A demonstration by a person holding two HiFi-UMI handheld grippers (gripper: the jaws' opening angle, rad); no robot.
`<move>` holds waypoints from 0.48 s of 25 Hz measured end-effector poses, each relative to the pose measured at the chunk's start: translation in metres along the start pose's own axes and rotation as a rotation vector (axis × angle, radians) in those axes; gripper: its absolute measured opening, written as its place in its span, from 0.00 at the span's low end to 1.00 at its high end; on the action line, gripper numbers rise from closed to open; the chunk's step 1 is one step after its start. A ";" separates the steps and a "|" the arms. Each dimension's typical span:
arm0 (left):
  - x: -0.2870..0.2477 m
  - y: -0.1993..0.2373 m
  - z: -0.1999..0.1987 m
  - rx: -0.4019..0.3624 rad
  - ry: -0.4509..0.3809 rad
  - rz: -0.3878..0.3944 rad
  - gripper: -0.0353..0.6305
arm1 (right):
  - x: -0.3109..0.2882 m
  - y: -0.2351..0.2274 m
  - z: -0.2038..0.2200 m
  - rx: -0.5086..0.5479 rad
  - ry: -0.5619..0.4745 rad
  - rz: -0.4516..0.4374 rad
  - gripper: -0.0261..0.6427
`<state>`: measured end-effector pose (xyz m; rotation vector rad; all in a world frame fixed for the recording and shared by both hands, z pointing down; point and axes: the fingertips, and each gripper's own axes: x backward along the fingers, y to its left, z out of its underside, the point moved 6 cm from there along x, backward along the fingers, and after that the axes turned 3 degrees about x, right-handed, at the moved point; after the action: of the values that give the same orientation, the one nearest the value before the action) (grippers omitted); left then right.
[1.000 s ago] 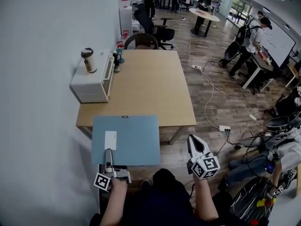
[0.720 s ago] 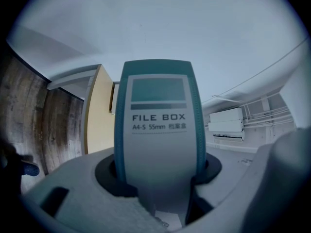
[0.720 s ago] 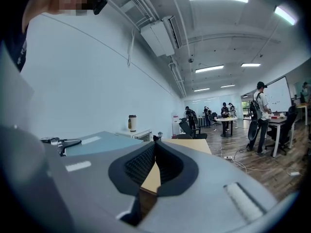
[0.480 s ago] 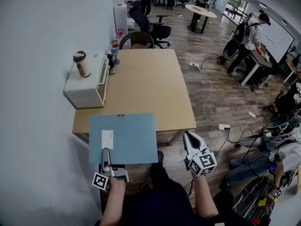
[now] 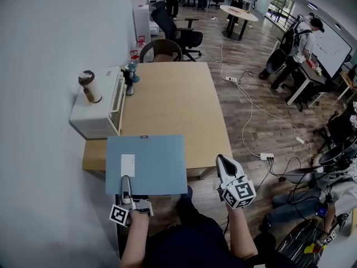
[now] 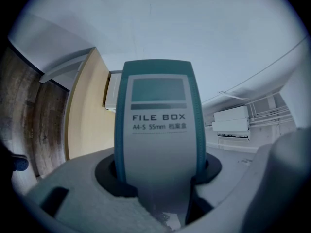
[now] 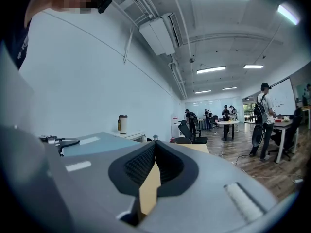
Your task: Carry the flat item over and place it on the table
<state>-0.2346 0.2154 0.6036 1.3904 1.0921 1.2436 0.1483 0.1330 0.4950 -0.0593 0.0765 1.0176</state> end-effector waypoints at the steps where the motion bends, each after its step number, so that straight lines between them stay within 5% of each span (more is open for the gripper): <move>1: -0.008 0.002 0.001 -0.001 -0.001 -0.004 0.44 | -0.008 -0.004 -0.001 0.001 0.003 -0.004 0.04; 12: -0.110 0.010 0.032 -0.004 -0.032 -0.002 0.44 | -0.096 -0.076 -0.017 0.006 0.006 -0.061 0.03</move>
<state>-0.2125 0.1031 0.5944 1.4017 1.0685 1.2172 0.1618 0.0103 0.4879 -0.0588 0.0825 0.9559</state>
